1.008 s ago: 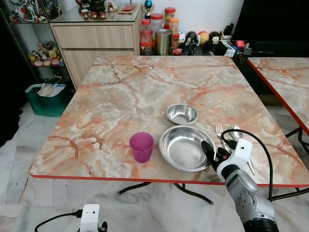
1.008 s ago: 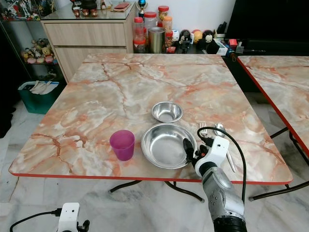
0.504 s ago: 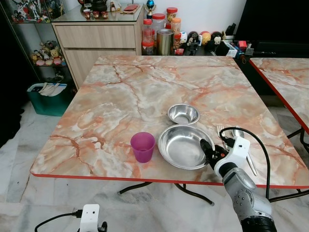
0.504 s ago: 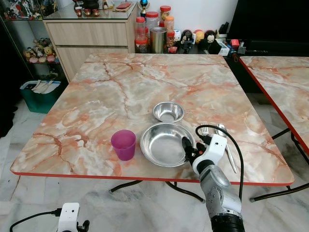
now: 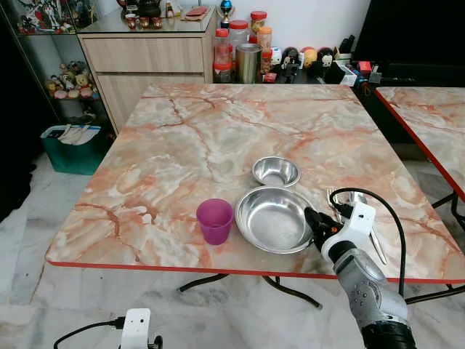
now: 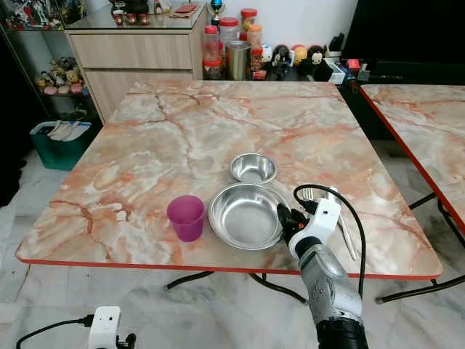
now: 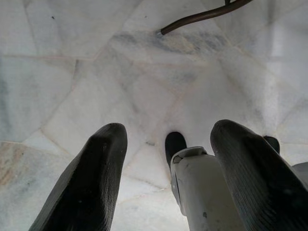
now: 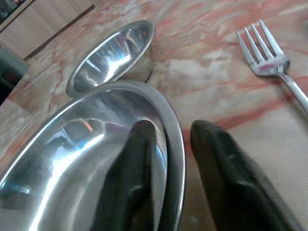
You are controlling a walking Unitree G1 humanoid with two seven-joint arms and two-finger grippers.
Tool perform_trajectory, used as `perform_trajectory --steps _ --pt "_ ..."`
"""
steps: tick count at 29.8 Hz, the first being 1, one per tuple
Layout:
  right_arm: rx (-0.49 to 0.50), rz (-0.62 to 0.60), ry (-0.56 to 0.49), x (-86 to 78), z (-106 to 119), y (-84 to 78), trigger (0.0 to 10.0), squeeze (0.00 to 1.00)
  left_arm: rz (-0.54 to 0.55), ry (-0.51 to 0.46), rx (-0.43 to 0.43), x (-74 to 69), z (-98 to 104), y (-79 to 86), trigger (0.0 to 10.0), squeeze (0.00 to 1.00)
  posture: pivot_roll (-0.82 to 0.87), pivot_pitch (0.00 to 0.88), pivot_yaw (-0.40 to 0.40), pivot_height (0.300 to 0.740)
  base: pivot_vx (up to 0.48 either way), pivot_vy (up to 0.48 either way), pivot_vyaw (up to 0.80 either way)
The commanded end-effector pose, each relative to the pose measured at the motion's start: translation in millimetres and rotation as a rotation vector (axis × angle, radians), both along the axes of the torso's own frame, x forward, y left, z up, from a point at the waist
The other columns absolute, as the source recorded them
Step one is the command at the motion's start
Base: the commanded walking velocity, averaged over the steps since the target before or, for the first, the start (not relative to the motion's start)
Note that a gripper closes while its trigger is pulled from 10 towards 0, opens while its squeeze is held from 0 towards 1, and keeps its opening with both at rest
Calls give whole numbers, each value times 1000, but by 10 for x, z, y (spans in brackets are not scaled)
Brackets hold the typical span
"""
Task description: Setting the table
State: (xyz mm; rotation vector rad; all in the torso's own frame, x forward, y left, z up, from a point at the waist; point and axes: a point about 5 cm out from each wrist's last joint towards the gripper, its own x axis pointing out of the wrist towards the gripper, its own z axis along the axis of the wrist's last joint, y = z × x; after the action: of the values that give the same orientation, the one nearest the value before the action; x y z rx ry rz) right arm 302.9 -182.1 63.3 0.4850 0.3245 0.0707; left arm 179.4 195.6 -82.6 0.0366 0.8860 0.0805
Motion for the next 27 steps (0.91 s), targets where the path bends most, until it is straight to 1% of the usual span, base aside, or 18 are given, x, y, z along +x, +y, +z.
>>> perform_trajectory --steps 1,21,24,25,27 --pt "9 0 -8 29 22 23 0 0 -13 22 -5 -16 -13 1 10000 0 -10 0 1 719 0 0 0" --pt "32 8 -23 39 20 88 0 0 -40 37 -20 -13 -16 -15 10000 0 -3 0 9 719 0 0 0" --pt "99 18 -85 56 104 112 0 0 -44 36 -18 -10 -15 -17 10000 0 0 0 9 719 0 0 0" --pt "106 19 -91 58 113 113 0 0 -44 36 -18 -10 -15 -17 10000 0 0 0 9 719 0 0 0" --pt "147 46 -123 59 161 141 0 0 -42 34 -18 -9 -14 -13 10000 0 1 0 10 719 0 0 0"
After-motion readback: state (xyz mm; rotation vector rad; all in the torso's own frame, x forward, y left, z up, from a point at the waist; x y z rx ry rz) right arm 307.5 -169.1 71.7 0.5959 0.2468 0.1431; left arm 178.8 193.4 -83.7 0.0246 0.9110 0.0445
